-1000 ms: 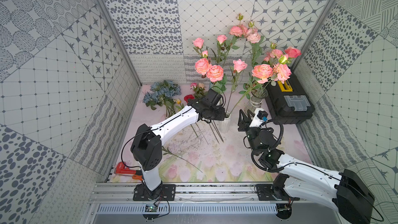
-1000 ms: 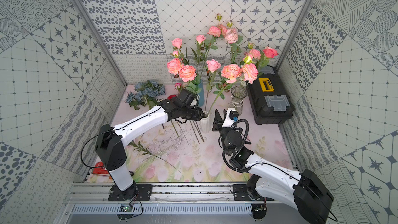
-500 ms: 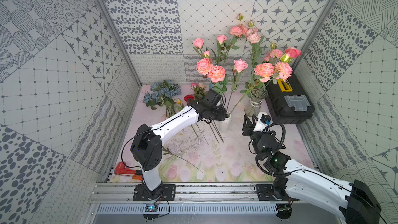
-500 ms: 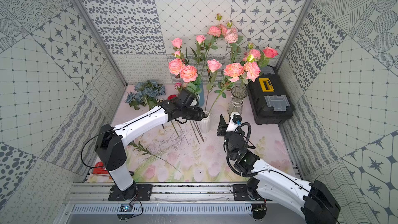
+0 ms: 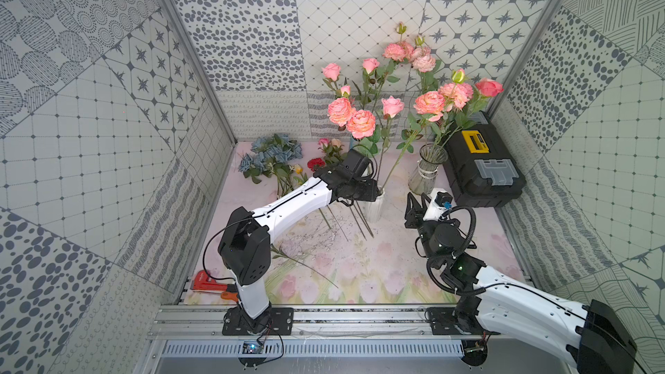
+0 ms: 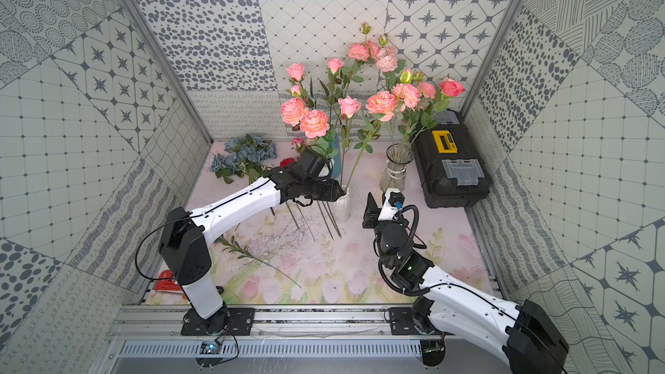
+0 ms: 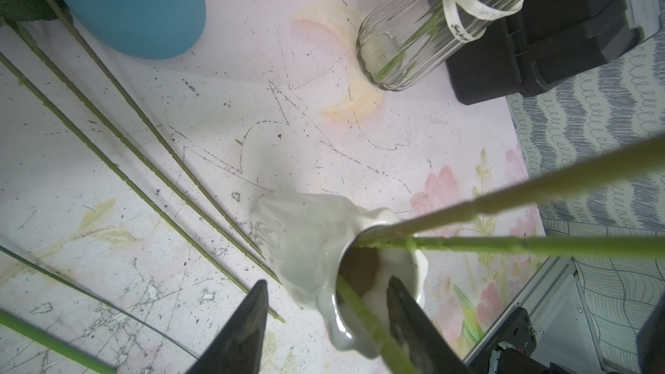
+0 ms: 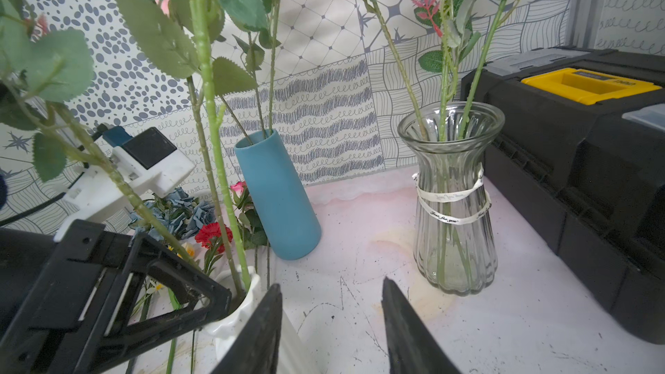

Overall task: Place the pink flowers into the vase
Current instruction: Place the flower in the vase.

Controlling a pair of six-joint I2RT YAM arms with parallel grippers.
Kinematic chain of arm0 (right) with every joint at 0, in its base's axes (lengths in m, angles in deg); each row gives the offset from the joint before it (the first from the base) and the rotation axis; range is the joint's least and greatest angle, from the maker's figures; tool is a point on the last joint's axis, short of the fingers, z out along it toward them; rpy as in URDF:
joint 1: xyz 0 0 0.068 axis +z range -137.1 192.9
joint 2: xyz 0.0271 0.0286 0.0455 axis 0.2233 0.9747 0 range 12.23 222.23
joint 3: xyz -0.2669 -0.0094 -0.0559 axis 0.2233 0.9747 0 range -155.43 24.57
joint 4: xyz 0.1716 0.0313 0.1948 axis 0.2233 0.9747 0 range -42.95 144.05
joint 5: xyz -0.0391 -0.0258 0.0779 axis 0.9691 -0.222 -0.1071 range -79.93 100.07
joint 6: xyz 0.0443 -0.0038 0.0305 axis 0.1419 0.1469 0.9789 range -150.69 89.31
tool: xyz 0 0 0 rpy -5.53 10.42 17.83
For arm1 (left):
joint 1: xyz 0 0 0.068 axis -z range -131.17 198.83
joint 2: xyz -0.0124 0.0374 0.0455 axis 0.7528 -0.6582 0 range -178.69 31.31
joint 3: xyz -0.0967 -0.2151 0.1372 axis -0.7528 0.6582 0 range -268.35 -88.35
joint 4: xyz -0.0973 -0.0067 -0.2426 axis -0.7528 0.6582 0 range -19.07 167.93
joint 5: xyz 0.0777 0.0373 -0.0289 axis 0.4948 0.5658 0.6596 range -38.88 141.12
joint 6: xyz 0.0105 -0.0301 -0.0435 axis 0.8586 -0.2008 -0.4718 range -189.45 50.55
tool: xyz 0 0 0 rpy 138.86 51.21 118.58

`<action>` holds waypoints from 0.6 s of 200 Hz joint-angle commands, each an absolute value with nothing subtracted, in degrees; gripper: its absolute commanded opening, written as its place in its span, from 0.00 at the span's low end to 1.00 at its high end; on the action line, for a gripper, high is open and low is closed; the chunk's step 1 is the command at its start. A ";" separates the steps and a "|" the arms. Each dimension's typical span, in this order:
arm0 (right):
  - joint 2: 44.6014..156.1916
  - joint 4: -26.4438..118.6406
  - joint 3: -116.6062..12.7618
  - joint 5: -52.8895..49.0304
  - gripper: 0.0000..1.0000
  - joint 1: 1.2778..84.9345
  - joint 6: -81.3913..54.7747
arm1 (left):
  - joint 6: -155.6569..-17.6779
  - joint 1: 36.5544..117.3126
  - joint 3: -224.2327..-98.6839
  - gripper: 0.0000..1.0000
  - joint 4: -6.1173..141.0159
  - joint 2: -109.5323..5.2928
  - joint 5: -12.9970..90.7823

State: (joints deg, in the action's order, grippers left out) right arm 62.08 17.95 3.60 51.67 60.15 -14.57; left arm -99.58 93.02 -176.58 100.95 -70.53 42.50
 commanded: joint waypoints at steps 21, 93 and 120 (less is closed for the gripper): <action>62.22 16.72 4.09 51.97 0.46 60.45 -13.87 | -99.42 93.57 -176.07 0.54 100.21 -68.99 42.21; 62.57 15.99 4.13 51.38 0.46 60.40 -13.72 | -99.14 93.57 -175.55 0.54 99.84 -67.71 42.66; 62.89 16.08 4.04 51.49 0.46 60.45 -13.45 | -99.04 93.57 -175.38 0.54 99.67 -67.57 42.69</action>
State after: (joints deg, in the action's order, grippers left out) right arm 62.34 17.86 3.60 51.52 60.15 -14.40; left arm -99.56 93.02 -175.68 100.67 -68.61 42.54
